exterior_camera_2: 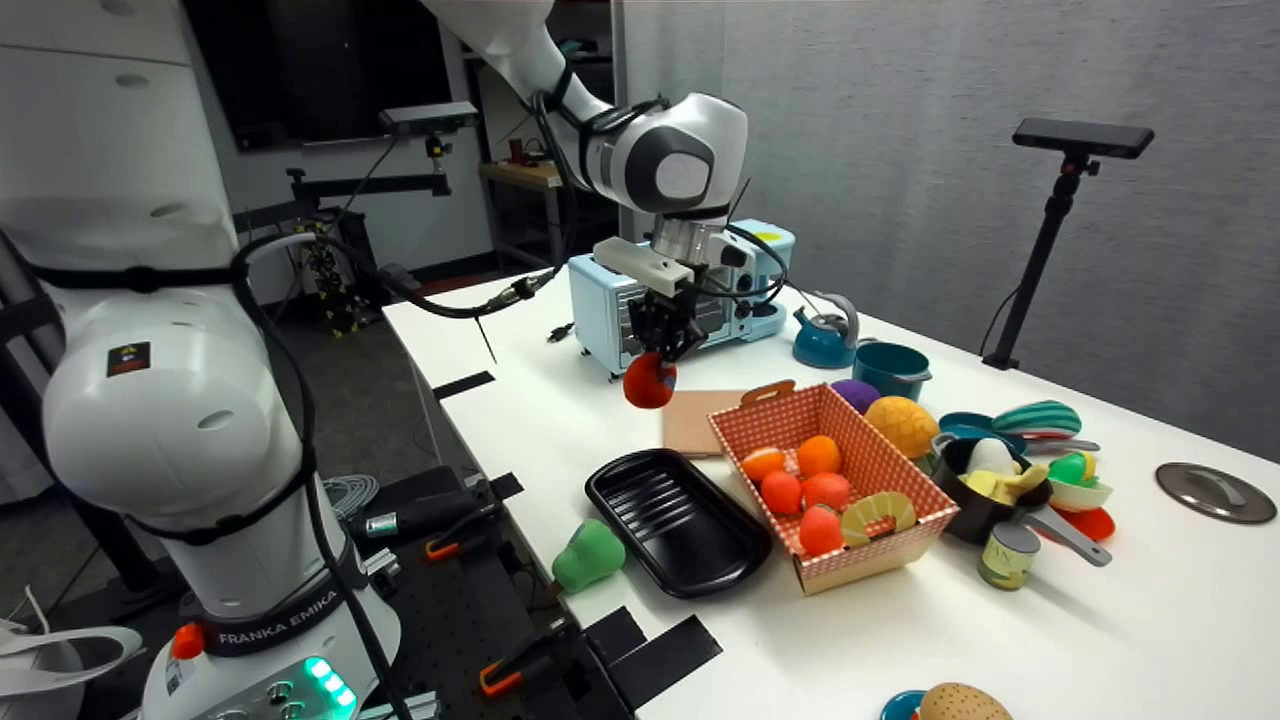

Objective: Remove the red plushy from the basket and put it on the table

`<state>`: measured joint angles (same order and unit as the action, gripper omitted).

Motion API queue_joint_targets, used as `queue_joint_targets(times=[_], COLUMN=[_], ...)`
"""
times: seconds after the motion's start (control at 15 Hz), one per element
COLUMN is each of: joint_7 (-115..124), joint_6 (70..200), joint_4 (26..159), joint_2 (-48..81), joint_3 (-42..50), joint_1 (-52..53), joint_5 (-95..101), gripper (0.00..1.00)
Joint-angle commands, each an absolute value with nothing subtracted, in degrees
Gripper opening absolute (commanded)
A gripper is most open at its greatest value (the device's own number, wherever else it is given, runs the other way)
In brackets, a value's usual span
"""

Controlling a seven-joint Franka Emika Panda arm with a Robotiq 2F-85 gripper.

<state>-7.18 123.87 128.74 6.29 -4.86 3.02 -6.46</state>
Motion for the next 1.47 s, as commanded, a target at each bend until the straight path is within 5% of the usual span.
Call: queue_joint_targets(times=[0.0, 0.47, 1.4], joint_7=[-8.3, -8.1, -8.3], joint_6=[122.4, 121.6, 119.2], joint_4=[129.9, 130.2, 129.2], joint_2=[4.3, 4.4, 6.2], joint_3=[-4.9, -4.8, -4.6], joint_1=[3.0, 3.0, 3.1], joint_5=[-8.2, -7.9, -9.2], gripper=[0.47, 0.99, 1.0])
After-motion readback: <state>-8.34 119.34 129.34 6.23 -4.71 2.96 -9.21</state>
